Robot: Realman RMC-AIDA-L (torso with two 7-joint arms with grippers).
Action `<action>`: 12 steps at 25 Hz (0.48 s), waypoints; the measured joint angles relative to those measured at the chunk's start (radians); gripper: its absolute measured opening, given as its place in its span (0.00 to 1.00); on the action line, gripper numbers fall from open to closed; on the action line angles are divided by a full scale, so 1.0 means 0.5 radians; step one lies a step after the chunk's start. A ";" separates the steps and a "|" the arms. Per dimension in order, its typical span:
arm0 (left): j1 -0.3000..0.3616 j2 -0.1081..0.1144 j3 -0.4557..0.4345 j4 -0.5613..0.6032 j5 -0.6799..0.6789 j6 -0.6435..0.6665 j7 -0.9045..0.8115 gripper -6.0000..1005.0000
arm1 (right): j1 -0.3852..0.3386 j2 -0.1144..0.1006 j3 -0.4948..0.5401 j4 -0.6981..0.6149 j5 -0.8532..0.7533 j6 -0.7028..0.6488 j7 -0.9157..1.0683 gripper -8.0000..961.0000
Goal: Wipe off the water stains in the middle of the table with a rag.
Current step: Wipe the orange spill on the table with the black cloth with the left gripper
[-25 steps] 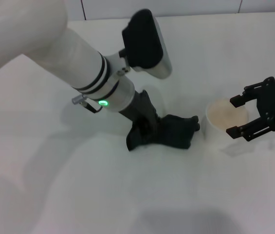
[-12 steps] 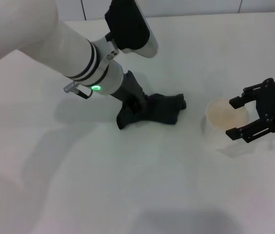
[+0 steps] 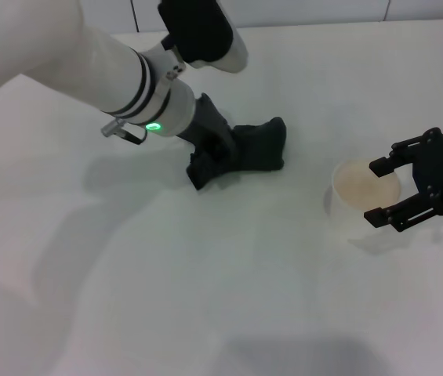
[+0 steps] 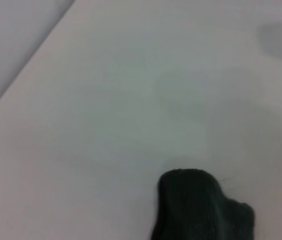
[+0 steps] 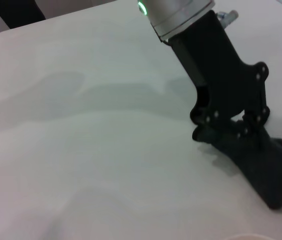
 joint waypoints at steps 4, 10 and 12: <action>-0.004 0.003 0.118 0.003 -0.186 0.029 0.099 0.06 | 0.000 0.000 0.000 0.000 0.000 0.000 -0.001 0.88; 0.027 0.000 0.181 0.129 -0.294 0.292 0.209 0.06 | -0.001 -0.003 0.008 0.000 0.000 -0.005 -0.001 0.88; 0.064 0.003 0.193 0.200 -0.297 0.382 0.211 0.06 | -0.001 -0.006 0.016 0.000 0.000 -0.005 -0.001 0.88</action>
